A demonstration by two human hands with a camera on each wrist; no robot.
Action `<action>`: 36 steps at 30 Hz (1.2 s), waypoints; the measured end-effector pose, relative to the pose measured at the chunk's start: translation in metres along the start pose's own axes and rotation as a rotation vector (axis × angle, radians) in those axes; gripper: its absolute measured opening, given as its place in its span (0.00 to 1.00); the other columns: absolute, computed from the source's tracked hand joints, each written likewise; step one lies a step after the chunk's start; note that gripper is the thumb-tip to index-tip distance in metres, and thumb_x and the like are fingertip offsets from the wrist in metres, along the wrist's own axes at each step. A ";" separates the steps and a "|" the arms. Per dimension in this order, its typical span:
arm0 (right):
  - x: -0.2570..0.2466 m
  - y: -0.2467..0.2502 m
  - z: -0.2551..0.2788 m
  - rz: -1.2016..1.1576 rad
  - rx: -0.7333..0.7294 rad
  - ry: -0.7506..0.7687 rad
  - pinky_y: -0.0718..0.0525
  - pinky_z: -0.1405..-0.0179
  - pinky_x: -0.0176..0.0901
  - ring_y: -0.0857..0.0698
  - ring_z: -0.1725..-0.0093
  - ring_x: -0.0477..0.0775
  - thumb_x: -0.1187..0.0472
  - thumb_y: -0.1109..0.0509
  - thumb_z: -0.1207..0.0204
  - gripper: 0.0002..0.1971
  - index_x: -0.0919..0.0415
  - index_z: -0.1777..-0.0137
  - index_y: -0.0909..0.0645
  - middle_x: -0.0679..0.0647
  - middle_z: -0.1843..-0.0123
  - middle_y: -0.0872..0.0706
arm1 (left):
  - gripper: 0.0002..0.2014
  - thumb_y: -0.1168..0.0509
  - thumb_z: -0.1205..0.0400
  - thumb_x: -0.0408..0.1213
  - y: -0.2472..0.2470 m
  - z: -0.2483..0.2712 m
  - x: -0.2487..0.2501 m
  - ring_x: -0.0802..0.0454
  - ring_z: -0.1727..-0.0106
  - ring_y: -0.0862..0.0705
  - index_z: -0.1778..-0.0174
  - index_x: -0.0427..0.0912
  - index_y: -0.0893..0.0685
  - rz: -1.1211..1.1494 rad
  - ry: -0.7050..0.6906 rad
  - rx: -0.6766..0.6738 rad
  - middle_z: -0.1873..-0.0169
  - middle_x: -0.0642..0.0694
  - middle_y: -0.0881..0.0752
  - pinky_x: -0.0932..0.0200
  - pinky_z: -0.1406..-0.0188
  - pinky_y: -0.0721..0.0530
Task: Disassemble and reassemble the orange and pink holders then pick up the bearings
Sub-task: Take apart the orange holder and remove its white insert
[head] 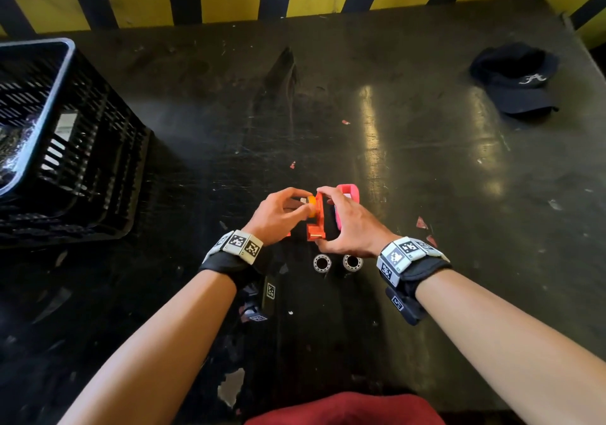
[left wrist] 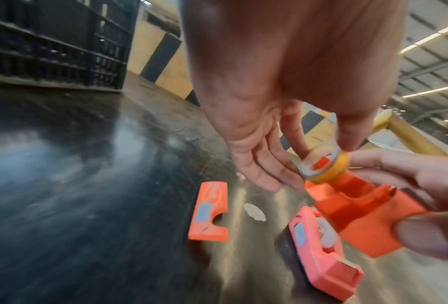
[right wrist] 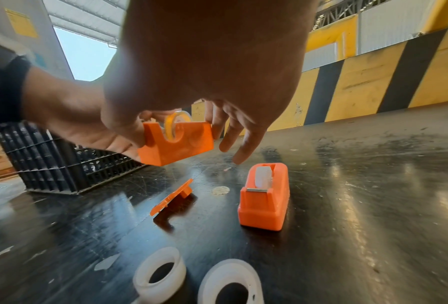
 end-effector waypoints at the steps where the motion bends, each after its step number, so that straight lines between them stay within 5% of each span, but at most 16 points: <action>1: 0.003 0.002 0.001 0.008 0.002 -0.009 0.19 0.34 0.50 0.21 0.30 0.57 0.46 0.15 0.37 0.53 0.50 0.15 0.42 0.55 0.27 0.22 | 0.13 0.30 0.16 0.47 0.006 0.002 -0.005 0.57 0.47 0.07 0.36 0.55 0.16 0.006 0.001 0.049 0.50 0.51 0.07 0.45 0.45 0.07; 4: 0.013 0.007 0.004 0.033 -0.006 -0.042 0.23 0.30 0.47 0.22 0.24 0.59 0.48 0.16 0.35 0.52 0.53 0.14 0.41 0.57 0.21 0.24 | 0.14 0.28 0.18 0.44 0.017 0.013 -0.020 0.55 0.47 0.09 0.37 0.53 0.14 -0.132 0.018 0.139 0.49 0.50 0.09 0.58 0.48 0.10; 9: 0.026 0.007 0.009 0.058 -0.040 -0.089 0.21 0.31 0.50 0.22 0.24 0.61 0.46 0.15 0.34 0.53 0.51 0.14 0.42 0.58 0.19 0.25 | 0.21 0.23 0.24 0.44 -0.017 0.028 -0.066 0.48 0.37 0.14 0.34 0.56 0.15 -0.621 0.094 -0.124 0.35 0.49 0.17 0.51 0.35 0.13; 12: 0.029 0.004 0.012 0.053 -0.044 -0.100 0.19 0.30 0.54 0.22 0.23 0.61 0.46 0.16 0.34 0.53 0.50 0.14 0.43 0.58 0.19 0.26 | 0.24 0.26 0.21 0.48 -0.024 0.032 -0.078 0.46 0.31 0.16 0.28 0.57 0.20 -0.754 0.110 -0.131 0.27 0.49 0.20 0.46 0.33 0.14; 16: 0.032 0.000 0.013 0.046 -0.052 -0.112 0.18 0.29 0.57 0.22 0.23 0.62 0.46 0.16 0.35 0.53 0.48 0.14 0.44 0.58 0.18 0.26 | 0.25 0.28 0.20 0.50 -0.037 0.028 -0.062 0.47 0.31 0.17 0.27 0.55 0.23 -0.884 -0.005 -0.110 0.29 0.47 0.20 0.47 0.37 0.13; 23: 0.039 0.002 0.019 0.003 -0.037 -0.117 0.17 0.28 0.60 0.21 0.25 0.60 0.43 0.19 0.37 0.54 0.46 0.14 0.45 0.57 0.20 0.24 | 0.33 0.27 0.19 0.40 -0.104 0.020 -0.045 0.43 0.29 0.19 0.18 0.56 0.28 -0.951 -0.205 -0.369 0.26 0.44 0.23 0.45 0.33 0.15; 27: 0.044 0.007 0.026 -0.011 -0.021 -0.113 0.20 0.25 0.59 0.22 0.23 0.59 0.44 0.19 0.36 0.54 0.47 0.13 0.45 0.56 0.17 0.26 | 0.24 0.26 0.19 0.42 -0.098 0.013 -0.045 0.47 0.36 0.13 0.26 0.54 0.20 -0.831 -0.208 -0.270 0.34 0.47 0.16 0.48 0.38 0.12; 32: 0.043 0.007 0.031 -0.055 -0.004 -0.113 0.22 0.24 0.54 0.24 0.21 0.57 0.47 0.19 0.34 0.53 0.49 0.12 0.45 0.54 0.13 0.32 | 0.20 0.24 0.21 0.43 -0.032 0.004 -0.032 0.61 0.47 0.09 0.32 0.52 0.15 -0.287 -0.082 0.020 0.44 0.58 0.10 0.64 0.46 0.12; 36: 0.030 -0.001 0.025 -0.101 -0.031 -0.093 0.22 0.29 0.48 0.23 0.23 0.56 0.49 0.19 0.33 0.51 0.47 0.12 0.43 0.55 0.15 0.30 | 0.21 0.25 0.19 0.46 -0.016 0.002 -0.014 0.63 0.47 0.09 0.29 0.57 0.17 -0.159 -0.058 -0.042 0.46 0.66 0.13 0.66 0.47 0.14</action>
Point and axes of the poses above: each hand's wrist, its own z-axis away from the middle knuckle, its own y-axis out of the back of the hand, x = y × z, the point moved 10 cm from there along -z, towards the middle knuckle
